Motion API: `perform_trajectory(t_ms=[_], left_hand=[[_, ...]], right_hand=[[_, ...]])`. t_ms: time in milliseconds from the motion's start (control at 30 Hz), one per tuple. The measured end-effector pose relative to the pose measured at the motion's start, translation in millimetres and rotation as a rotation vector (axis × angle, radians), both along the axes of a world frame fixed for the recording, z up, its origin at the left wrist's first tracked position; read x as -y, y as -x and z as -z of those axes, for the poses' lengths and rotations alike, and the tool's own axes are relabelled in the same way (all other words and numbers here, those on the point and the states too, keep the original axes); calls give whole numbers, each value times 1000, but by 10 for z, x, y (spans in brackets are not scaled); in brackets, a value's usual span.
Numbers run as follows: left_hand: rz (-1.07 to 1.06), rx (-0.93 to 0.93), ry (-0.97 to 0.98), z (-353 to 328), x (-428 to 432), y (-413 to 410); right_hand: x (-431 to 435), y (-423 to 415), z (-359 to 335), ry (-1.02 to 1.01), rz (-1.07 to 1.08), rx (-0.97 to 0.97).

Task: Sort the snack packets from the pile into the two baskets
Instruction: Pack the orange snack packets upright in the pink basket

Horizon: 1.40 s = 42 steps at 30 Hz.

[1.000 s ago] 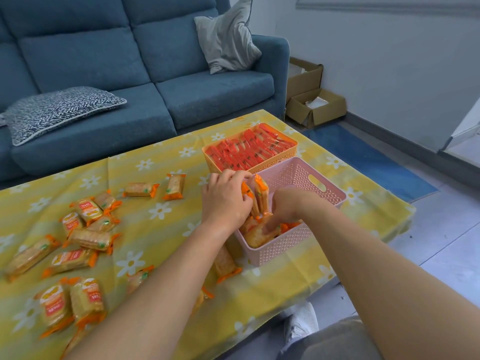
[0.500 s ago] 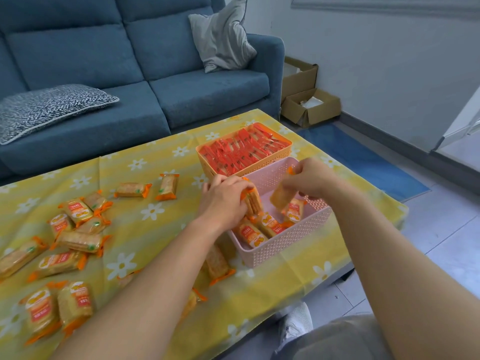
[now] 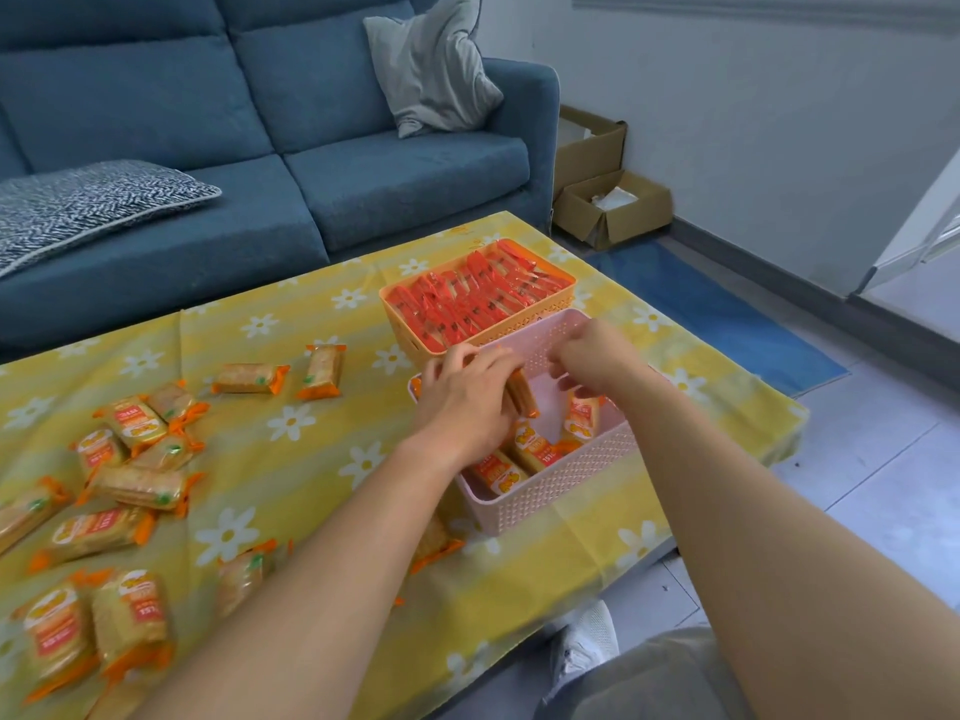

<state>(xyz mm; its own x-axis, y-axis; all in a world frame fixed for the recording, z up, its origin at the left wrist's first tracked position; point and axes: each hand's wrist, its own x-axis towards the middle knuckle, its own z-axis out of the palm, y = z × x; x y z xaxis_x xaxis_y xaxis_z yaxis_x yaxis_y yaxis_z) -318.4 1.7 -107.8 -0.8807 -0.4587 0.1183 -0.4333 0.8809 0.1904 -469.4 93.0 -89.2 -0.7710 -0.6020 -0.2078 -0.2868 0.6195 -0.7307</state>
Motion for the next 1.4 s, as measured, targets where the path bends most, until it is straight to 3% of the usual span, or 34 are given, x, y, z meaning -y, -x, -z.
perform_trajectory(t_ms=[67,133,300,400,600,767,933,1033,1167,1233,1400], left_hand=[[-9,-22,9,25,-1,2],[-9,-34,12,37,-1,-2],[-16,-53,31,74,-7,-30],[-6,-38,46,82,-15,-43],[-24,-30,34,86,-17,-21],[-4,-25,19,58,-29,-42],[11,-5,54,75,-14,-7],[7,-10,49,84,-9,3],[6,-5,45,81,-1,8],[5,3,43,79,-6,10],[1,11,56,96,-6,-3]], right_hand=[[-79,52,52,-204,-43,-281],[-127,5,78,-382,-98,-400],[-134,-131,150,-585,-164,-342],[-126,-82,128,-513,-143,-321],[-8,-44,148,-75,-166,-269],[111,-109,221,-57,-260,-319],[48,-72,124,-125,-189,-249],[-55,-28,19,-247,-174,-320],[-62,-235,34,-497,-341,-198],[-23,-393,98,-617,-415,-228],[41,-504,76,-667,-424,-302]])
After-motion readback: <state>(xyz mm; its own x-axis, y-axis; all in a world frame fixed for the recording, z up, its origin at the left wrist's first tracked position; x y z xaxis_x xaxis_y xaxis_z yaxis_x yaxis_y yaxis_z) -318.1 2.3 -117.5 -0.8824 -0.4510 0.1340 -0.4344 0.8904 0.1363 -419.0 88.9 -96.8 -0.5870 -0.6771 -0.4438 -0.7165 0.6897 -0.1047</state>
